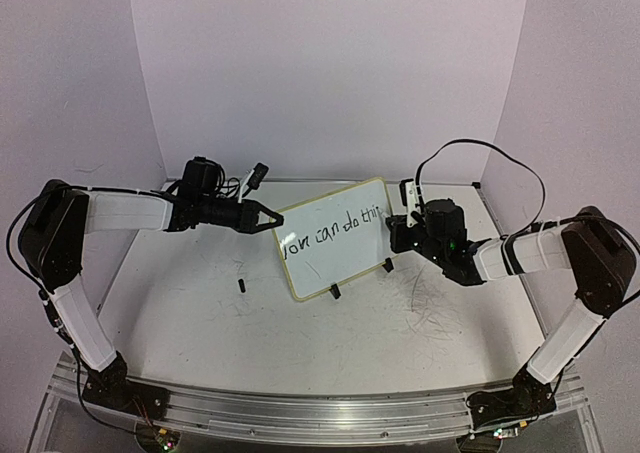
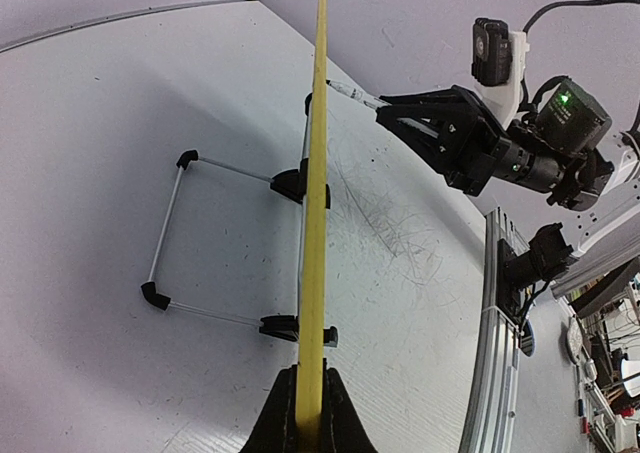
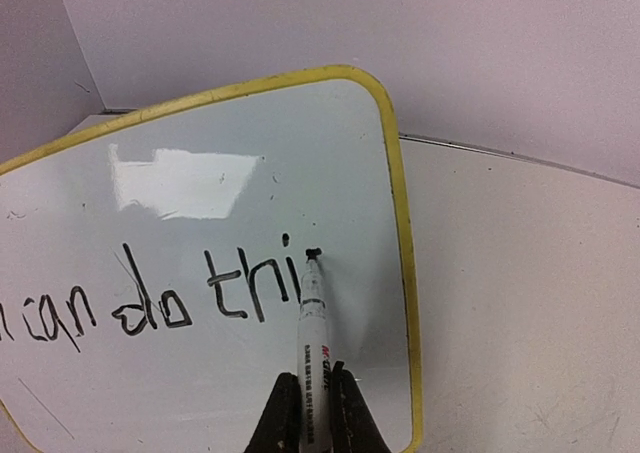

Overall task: Write a sentence on the whiteboard
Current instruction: Write a sentence on the whiteboard, then place the whiteboard at the center of the board, then pick up the pen cap from the center of the board, then insert the whiteboard marker without the cap into the pen cap.

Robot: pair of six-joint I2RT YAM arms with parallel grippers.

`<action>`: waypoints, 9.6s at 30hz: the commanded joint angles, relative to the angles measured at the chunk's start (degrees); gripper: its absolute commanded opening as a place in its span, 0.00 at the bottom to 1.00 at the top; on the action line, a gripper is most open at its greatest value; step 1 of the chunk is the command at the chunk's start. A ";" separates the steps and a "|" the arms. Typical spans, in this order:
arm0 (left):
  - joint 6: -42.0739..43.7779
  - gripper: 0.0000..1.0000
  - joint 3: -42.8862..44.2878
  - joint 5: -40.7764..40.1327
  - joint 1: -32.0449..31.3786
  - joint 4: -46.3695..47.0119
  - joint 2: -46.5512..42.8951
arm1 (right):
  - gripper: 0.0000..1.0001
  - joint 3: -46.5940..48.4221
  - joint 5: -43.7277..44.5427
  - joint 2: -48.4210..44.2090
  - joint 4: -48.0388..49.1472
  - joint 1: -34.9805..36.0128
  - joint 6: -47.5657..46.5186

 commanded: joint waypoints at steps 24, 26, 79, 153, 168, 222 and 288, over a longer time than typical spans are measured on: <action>1.99 0.00 0.42 0.27 0.09 -1.03 -2.48 | 0.00 -1.87 3.05 -0.03 0.67 0.42 1.73; 1.95 0.00 0.44 0.31 0.09 -1.02 -2.47 | 0.00 -1.73 3.85 0.10 0.69 0.42 1.78; 2.00 0.00 0.45 -0.06 0.05 -1.06 -2.61 | 0.00 -3.51 5.01 -3.50 0.59 1.05 2.65; -30.73 0.80 -21.26 -36.80 3.40 -15.71 -32.94 | 0.00 -13.94 -3.81 -34.41 -13.93 -0.10 4.46; -27.09 0.63 -19.12 -45.32 -6.55 -18.94 -16.34 | 0.00 -14.19 -8.94 -33.66 -12.62 -0.03 6.24; -27.77 0.00 -0.61 -3.62 -12.70 1.84 -26.20 | 0.00 -1.96 -43.37 -24.82 -5.56 11.98 2.30; -28.60 0.00 -2.20 -7.41 -17.40 2.90 -25.39 | 0.00 -2.64 -37.49 -21.10 5.70 13.24 6.67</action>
